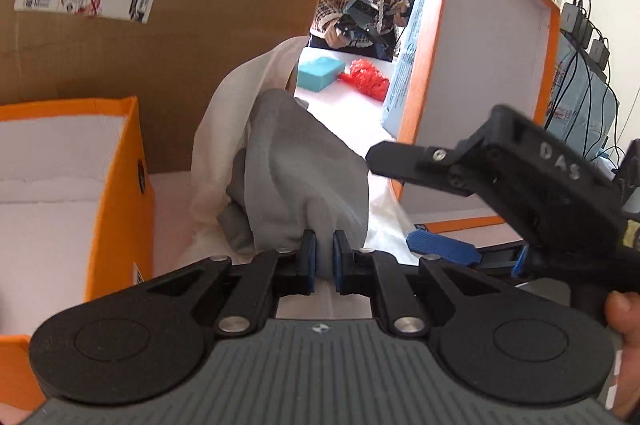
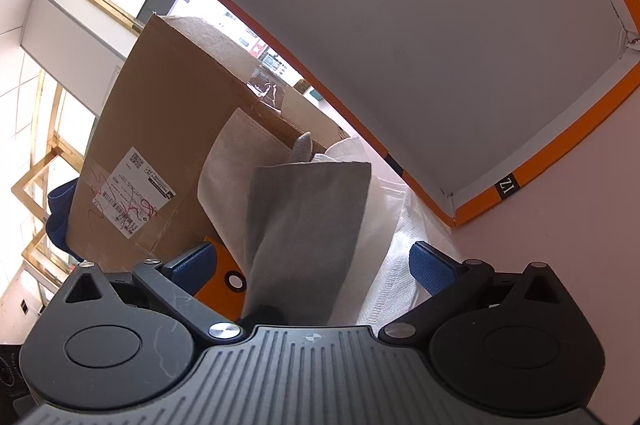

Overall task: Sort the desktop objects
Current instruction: 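Close the left gripper on the grey cloth and tissue paper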

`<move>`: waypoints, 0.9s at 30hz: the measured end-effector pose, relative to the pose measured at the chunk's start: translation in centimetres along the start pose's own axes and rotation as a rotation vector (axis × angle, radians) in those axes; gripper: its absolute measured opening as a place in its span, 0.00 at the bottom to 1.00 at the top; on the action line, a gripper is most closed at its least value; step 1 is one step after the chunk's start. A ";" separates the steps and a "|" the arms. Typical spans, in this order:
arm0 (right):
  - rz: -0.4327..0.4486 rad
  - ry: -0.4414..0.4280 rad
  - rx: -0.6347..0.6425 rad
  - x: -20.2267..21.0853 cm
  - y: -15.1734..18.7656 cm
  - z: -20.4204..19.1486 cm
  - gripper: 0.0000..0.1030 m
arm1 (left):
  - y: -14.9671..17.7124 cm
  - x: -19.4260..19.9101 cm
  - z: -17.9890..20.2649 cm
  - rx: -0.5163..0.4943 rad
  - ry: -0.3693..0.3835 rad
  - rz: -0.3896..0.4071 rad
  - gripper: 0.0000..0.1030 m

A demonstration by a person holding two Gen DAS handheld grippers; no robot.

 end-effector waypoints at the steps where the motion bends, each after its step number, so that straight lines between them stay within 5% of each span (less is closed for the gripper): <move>1: -0.002 -0.003 -0.005 0.0 0.0 0.1 1.00 | -0.1 0.3 0.1 -0.003 0.005 0.002 0.07; 8: -0.040 -0.065 -0.040 -0.1 0.0 0.5 0.99 | 0.8 -0.7 0.4 -0.041 0.046 -0.132 0.08; 13: -0.088 -0.042 -0.049 -0.9 0.1 1.1 0.97 | 1.3 -1.2 0.6 -0.067 0.076 -0.144 0.08; 19: -0.129 -0.051 -0.027 -1.6 0.6 0.7 0.82 | 2.2 -1.2 1.5 -0.149 0.110 -0.197 0.08; 22: -0.128 -0.022 0.017 -1.9 0.8 0.4 0.60 | 2.4 -1.3 1.7 -0.160 0.117 -0.205 0.08; 24: -0.134 0.006 0.051 -2.0 0.8 0.2 0.30 | 2.5 -1.2 1.7 -0.167 0.115 -0.207 0.08; 27: -0.120 0.055 0.107 -2.0 1.0 -0.1 0.17 | 2.6 -1.3 1.6 -0.165 0.111 -0.208 0.08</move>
Point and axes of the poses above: each gripper's, at about its wrist camera, not at the fingertips, and x roughly against the way its jaws point, z to its right, y to its underside, the point moved 2 cm from there along -x, roughly the way its jaws point, and after that the axes turned 1 degree about z, right-handed, at the moved point
